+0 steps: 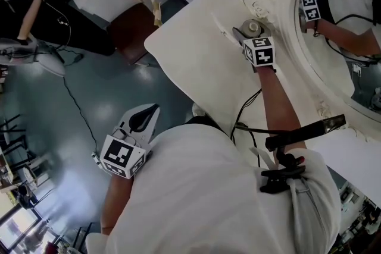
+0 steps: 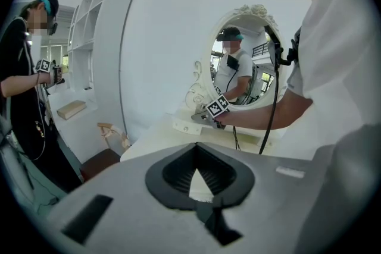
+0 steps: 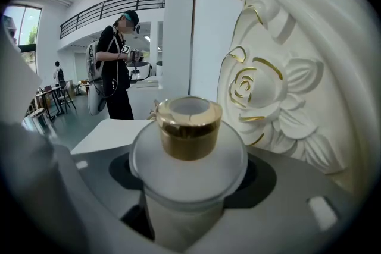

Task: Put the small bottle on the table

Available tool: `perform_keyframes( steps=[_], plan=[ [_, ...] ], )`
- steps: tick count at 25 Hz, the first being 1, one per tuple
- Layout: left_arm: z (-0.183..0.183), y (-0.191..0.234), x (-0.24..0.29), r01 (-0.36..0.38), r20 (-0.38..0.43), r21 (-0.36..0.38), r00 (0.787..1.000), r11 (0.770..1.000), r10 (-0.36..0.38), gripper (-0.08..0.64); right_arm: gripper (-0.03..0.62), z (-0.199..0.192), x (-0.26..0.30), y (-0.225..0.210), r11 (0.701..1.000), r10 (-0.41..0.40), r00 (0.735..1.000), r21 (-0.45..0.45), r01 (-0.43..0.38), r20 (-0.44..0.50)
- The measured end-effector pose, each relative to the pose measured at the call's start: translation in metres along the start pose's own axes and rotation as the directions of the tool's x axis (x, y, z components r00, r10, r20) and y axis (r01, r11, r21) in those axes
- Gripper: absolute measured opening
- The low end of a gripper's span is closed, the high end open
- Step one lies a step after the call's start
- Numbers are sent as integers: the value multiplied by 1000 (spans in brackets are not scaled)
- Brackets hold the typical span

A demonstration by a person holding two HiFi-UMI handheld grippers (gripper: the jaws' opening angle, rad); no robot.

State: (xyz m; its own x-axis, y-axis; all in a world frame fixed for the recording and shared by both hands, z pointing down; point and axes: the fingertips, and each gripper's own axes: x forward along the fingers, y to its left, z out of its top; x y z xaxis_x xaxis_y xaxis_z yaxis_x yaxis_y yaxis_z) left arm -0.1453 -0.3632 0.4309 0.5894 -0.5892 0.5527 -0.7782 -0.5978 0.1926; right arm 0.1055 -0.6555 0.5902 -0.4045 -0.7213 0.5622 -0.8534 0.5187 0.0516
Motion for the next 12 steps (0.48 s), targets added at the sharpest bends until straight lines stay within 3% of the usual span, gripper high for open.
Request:
perform_keyframes(
  steps=[12],
  plan=[
    [4, 6, 9, 18, -6, -2, 1000, 1000, -18, 2, 339, 2, 3, -1, 1000, 9, 1000, 8, -9, -3]
  ],
)
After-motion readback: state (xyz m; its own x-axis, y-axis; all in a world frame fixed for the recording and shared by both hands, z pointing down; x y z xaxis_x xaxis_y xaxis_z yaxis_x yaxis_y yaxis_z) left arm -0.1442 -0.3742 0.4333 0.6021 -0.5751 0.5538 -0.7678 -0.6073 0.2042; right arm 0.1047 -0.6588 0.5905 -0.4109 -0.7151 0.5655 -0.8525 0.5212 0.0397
